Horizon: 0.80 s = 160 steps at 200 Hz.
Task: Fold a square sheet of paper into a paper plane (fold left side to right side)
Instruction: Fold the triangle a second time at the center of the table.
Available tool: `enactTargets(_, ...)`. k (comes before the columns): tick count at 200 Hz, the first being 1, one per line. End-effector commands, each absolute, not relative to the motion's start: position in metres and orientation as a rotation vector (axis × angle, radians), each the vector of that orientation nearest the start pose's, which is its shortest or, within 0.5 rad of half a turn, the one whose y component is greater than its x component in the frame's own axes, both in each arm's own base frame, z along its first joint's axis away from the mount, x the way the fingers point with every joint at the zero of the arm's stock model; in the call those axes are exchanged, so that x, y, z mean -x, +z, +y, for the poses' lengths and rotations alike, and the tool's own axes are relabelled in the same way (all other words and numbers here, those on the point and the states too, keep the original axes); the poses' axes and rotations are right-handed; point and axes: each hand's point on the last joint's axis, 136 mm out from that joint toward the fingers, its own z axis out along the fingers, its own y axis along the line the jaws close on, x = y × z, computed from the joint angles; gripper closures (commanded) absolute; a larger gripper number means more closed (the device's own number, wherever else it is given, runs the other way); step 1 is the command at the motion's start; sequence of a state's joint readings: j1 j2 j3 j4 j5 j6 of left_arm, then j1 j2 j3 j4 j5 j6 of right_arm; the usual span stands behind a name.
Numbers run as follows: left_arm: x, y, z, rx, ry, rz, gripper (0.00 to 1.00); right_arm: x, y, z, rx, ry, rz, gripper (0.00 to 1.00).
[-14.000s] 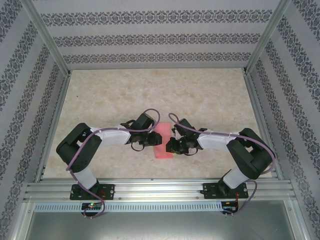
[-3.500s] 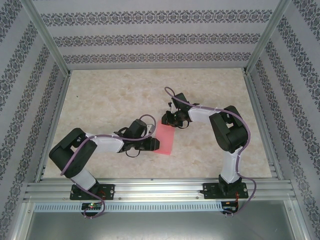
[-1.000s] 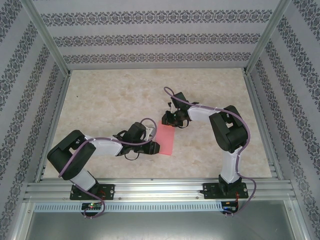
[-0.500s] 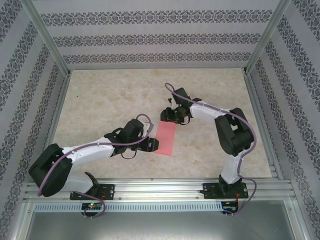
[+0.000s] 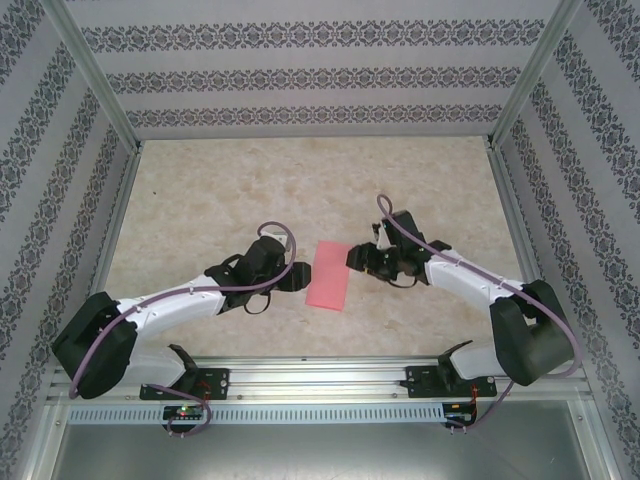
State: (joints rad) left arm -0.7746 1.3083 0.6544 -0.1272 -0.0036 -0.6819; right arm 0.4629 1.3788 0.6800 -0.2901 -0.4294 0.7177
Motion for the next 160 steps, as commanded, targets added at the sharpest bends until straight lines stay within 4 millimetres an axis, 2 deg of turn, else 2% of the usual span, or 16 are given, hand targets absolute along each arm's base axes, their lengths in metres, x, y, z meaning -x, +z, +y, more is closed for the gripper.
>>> enactTargets(1, -0.267, 0.111, -0.244, -0.095, -0.637, 2.369, 0.27, -0.254, 0.081, 0.229, -0.237, 1.124, 2.667, 0.48)
enactTargets(46, -0.267, 0.111, -0.245, -0.098, -0.642, 2.367, 0.25, -0.242, 0.062, 0.239, -0.291, 1.104, 2.709, 0.51)
enactTargets(82, -0.267, 0.111, -0.248, -0.115, -0.657, 2.368, 0.25, -0.245, 0.055, 0.247, -0.309, 1.119, 2.718, 0.5)
enactTargets(140, -0.265, 0.113, -0.252, -0.158, -0.68, 2.363, 0.24, -0.246, 0.038, 0.238, -0.341, 1.025, 2.765, 0.47)
enactTargets(160, -0.264, 0.114, -0.255, -0.172, -0.692, 2.358, 0.23, -0.247, 0.036, 0.242, -0.338, 1.048, 2.767, 0.47)
